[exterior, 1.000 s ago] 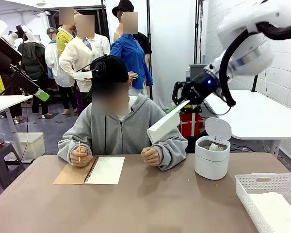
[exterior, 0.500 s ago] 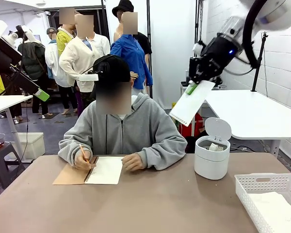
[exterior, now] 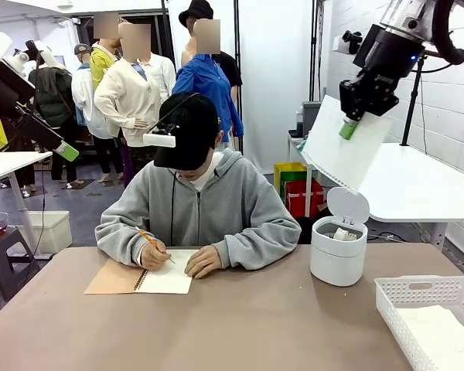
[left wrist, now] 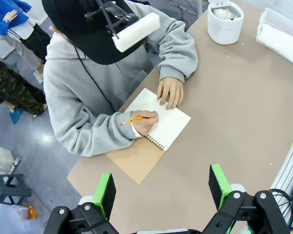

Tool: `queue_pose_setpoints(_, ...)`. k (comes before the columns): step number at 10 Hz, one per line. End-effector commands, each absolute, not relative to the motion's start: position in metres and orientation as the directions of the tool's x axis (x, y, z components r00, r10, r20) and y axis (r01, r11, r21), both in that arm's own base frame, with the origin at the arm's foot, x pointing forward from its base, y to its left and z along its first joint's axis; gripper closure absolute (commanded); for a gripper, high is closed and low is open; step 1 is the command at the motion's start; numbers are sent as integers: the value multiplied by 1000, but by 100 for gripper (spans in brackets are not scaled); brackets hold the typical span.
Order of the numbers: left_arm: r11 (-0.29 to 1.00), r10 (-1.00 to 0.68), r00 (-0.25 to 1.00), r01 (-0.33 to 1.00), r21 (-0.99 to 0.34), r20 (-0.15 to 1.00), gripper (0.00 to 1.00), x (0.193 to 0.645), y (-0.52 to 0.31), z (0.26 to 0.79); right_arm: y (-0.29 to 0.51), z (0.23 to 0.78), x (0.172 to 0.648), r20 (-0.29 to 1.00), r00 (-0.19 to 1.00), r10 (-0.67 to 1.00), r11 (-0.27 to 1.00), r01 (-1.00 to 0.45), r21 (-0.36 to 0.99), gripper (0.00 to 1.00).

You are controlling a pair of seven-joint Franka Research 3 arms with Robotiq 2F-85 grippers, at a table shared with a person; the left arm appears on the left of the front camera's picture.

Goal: Sort the paper based on its condition.
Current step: If a person hands you a paper, place it in the Organizing basket , and if it's crumpled, put it in the Trash can.

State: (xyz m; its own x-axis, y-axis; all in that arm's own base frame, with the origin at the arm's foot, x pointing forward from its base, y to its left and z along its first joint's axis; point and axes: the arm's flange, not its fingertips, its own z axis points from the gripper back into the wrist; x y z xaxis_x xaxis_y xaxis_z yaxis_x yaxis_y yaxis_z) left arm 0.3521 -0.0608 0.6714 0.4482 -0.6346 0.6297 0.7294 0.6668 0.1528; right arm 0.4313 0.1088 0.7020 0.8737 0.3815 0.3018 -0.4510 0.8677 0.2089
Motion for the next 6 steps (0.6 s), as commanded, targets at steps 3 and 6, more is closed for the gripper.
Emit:
queue_pose_setpoints(3,670,-630,445,726,156,636,0,353,-60,671,64,681,425,250,913,321,926,-358,119,100)
queue_pose_setpoints(6,670,-630,445,726,156,636,0,353,-60,671,58,683,431,236,913,332,919,-369,138,100)
